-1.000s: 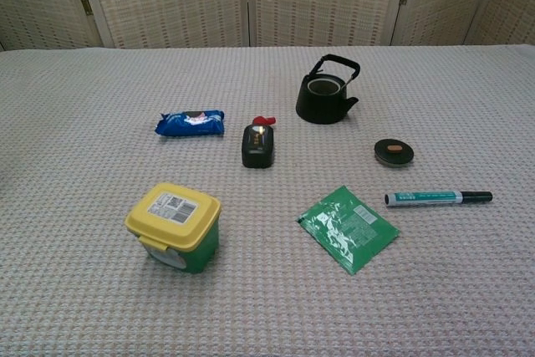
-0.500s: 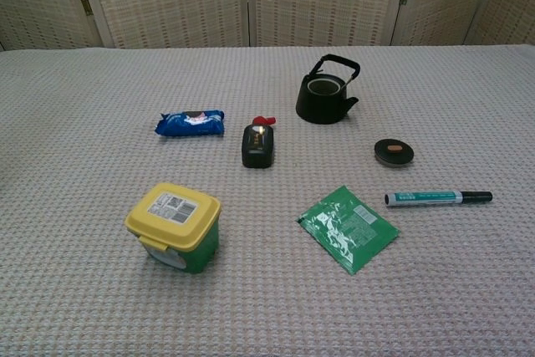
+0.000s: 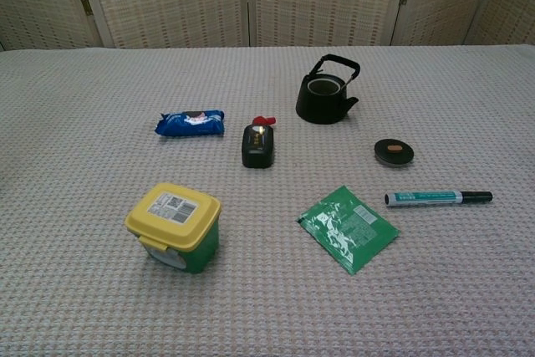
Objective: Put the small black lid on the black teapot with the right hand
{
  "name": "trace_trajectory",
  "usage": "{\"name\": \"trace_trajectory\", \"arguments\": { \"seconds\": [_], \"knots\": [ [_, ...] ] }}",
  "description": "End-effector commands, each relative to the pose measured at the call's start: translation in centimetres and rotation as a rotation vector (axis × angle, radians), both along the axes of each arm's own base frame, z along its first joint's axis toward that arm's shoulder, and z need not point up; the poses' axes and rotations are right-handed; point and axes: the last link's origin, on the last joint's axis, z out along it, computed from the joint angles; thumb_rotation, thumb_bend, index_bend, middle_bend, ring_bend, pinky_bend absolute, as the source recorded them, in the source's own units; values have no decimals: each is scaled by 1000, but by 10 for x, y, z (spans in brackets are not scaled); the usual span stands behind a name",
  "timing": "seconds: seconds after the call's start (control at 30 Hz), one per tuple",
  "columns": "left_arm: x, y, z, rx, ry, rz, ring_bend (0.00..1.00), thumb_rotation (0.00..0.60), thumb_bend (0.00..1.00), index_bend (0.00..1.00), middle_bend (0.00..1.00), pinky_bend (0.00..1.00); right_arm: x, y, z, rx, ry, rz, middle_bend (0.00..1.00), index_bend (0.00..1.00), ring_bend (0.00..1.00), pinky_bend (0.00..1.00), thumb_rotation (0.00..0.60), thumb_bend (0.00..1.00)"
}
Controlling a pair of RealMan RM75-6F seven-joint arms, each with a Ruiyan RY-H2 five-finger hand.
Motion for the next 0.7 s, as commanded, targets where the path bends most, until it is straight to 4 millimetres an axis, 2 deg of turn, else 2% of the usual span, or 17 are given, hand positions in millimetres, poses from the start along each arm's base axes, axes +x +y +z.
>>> {"name": "trace_trajectory", "arguments": {
  "seconds": [0.03,0.2,0.43,0.7],
  "knots": [
    [-1,0,1,4,1,3,160,600,328,201,109,70,23,-28,-23,69,19,25,244,161,774,689,600,326],
    [-1,-1,2,10,3,4,160,600,329,201,109,70,39,-52,-53,145,52,25,243,156,821,745,600,327],
    [-2,-1,2,10,5,12,160,600,329,201,109,70,56,-76,-93,229,106,26,243,154,835,760,600,326],
    [-3,-2,4,15,7,18,159,600,329,201,109,69,58,-90,-122,268,144,0,246,154,839,760,600,326]
  ]
}}
